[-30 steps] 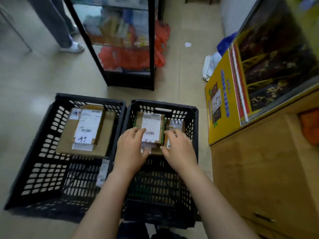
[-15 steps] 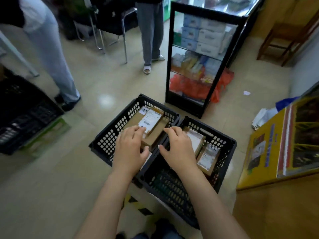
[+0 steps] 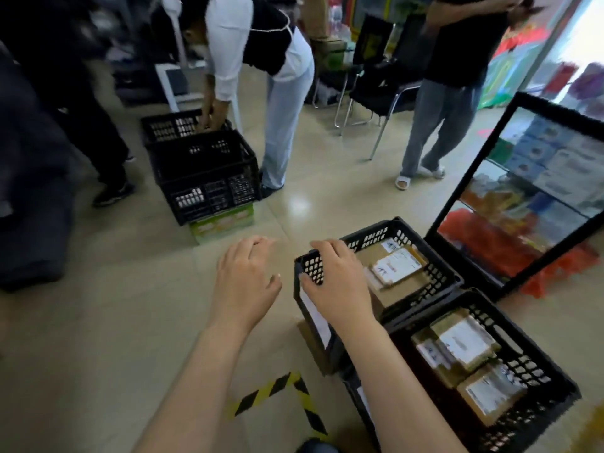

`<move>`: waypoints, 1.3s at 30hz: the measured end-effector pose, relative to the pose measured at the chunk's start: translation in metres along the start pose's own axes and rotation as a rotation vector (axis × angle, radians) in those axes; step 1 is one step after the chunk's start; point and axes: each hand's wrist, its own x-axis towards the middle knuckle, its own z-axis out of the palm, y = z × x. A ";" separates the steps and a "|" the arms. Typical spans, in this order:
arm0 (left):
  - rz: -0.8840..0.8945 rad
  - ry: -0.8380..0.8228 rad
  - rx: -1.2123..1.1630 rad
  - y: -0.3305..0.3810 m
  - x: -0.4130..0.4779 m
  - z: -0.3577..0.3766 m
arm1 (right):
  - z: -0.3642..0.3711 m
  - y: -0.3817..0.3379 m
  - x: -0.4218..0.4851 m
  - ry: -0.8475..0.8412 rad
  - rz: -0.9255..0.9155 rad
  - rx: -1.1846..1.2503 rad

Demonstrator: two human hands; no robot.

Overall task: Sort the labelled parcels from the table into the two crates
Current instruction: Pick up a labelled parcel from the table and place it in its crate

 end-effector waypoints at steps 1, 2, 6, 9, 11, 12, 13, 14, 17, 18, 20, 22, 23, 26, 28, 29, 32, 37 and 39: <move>-0.035 0.024 0.016 -0.019 -0.007 -0.013 | 0.008 -0.020 0.002 -0.011 -0.040 0.002; -0.073 0.044 0.034 -0.038 -0.014 -0.026 | 0.018 -0.041 0.002 -0.025 -0.075 0.007; -0.197 0.130 0.086 -0.113 -0.054 -0.085 | 0.057 -0.130 -0.001 -0.075 -0.199 0.065; -0.273 0.170 0.151 -0.163 -0.086 -0.131 | 0.089 -0.198 -0.006 -0.130 -0.297 0.116; -0.332 0.180 0.203 -0.194 -0.106 -0.161 | 0.109 -0.241 -0.010 -0.154 -0.375 0.139; -0.364 0.188 0.227 -0.208 -0.116 -0.175 | 0.119 -0.261 -0.012 -0.164 -0.412 0.145; -0.402 0.199 0.245 -0.220 -0.126 -0.189 | 0.128 -0.281 -0.015 -0.176 -0.449 0.148; -0.441 0.214 0.260 -0.230 -0.135 -0.202 | 0.137 -0.299 -0.017 -0.190 -0.484 0.152; -0.532 0.260 0.310 -0.260 -0.159 -0.233 | 0.161 -0.349 -0.021 -0.234 -0.592 0.161; -0.562 0.273 0.320 -0.271 -0.166 -0.242 | 0.169 -0.364 -0.021 -0.251 -0.627 0.163; -0.624 0.300 0.340 -0.292 -0.176 -0.257 | 0.184 -0.394 -0.020 -0.286 -0.692 0.173; -0.677 0.321 0.368 -0.312 -0.181 -0.272 | 0.200 -0.423 -0.016 -0.313 -0.748 0.193; -0.700 0.332 0.383 -0.323 -0.182 -0.278 | 0.208 -0.437 -0.013 -0.325 -0.772 0.204; -0.772 0.373 0.432 -0.358 -0.177 -0.297 | 0.235 -0.482 0.005 -0.343 -0.858 0.240; -0.829 0.392 0.468 -0.385 -0.171 -0.309 | 0.252 -0.512 0.021 -0.361 -0.913 0.251; -0.857 0.406 0.481 -0.398 -0.168 -0.315 | 0.261 -0.528 0.030 -0.375 -0.939 0.258; -0.931 0.439 0.503 -0.434 -0.156 -0.330 | 0.284 -0.572 0.055 -0.408 -1.009 0.290; -1.094 0.514 0.522 -0.488 -0.137 -0.352 | 0.320 -0.638 0.091 -0.476 -1.114 0.296; -1.114 0.528 0.537 -0.506 -0.132 -0.360 | 0.334 -0.660 0.101 -0.501 -1.151 0.298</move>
